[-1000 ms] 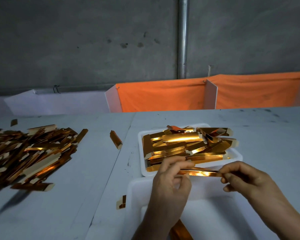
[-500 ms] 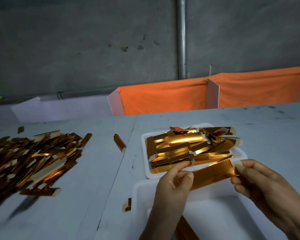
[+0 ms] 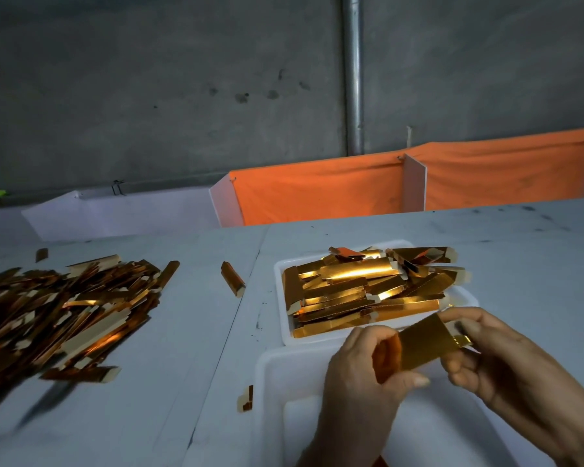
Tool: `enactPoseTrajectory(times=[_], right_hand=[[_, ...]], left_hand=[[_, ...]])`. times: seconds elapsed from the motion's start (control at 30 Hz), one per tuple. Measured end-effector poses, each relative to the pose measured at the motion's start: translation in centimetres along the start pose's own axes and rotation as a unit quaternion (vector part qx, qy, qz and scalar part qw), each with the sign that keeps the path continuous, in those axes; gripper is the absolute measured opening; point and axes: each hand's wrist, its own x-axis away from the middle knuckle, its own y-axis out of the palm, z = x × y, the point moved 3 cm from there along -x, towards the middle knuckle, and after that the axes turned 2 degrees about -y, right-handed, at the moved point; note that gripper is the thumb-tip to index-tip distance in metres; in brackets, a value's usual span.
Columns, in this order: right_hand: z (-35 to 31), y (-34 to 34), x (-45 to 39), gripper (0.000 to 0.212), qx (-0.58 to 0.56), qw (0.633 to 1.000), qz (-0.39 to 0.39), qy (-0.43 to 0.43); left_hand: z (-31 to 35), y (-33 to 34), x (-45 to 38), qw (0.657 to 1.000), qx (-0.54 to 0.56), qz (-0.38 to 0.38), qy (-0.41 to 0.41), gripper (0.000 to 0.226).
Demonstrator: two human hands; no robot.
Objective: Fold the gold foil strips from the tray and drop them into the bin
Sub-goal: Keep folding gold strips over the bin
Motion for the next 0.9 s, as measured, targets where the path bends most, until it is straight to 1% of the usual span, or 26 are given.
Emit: enactPoseTrajectory(times=[0.07, 0.17, 0.3, 0.43, 0.63, 0.73, 0.8, 0.87, 0.9], right_hand=[[0.1, 0.0, -0.1, 0.025, 0.024, 1.0, 0.005, -0.017], [-0.1, -0.1, -0.3, 0.023, 0.077, 0.996, 0.02, -0.042], [-0.2, 0.0, -0.6, 0.019, 0.14, 0.988, 0.038, -0.048], [-0.2, 0.4, -0.7, 0.02, 0.174, 0.983, 0.026, -0.059], [0.0, 0.6, -0.8, 0.021, 0.182, 0.98, 0.025, -0.074], [-0.1, 0.5, -0.7, 0.021, 0.173, 0.981, 0.03, -0.084], [-0.2, 0.4, -0.8, 0.024, 0.166, 0.982, 0.032, -0.089], [-0.3, 0.4, -0.8, 0.026, 0.139, 0.986, 0.025, -0.087], [-0.3, 0.6, -0.7, 0.026, 0.128, 0.988, 0.014, -0.084]], left_hand=[[0.1, 0.0, -0.1, 0.997, 0.064, -0.022, -0.023, 0.038], [-0.1, 0.2, -0.1, 0.992, 0.113, -0.052, -0.032, 0.039], [-0.3, 0.1, -0.4, 0.993, 0.108, -0.037, -0.037, 0.039], [-0.7, 0.2, -0.6, 0.992, 0.116, -0.028, -0.048, 0.039], [-0.7, 0.4, -0.7, 0.988, 0.132, -0.037, -0.075, 0.04], [-0.7, 0.3, -0.8, 0.991, 0.105, -0.032, -0.075, 0.045], [-0.5, 0.2, -0.8, 0.996, 0.058, -0.007, -0.06, 0.049], [0.0, 0.2, -0.6, 0.998, -0.027, 0.046, -0.023, 0.055], [0.4, 0.1, -0.5, 0.991, -0.091, 0.096, 0.028, 0.057]])
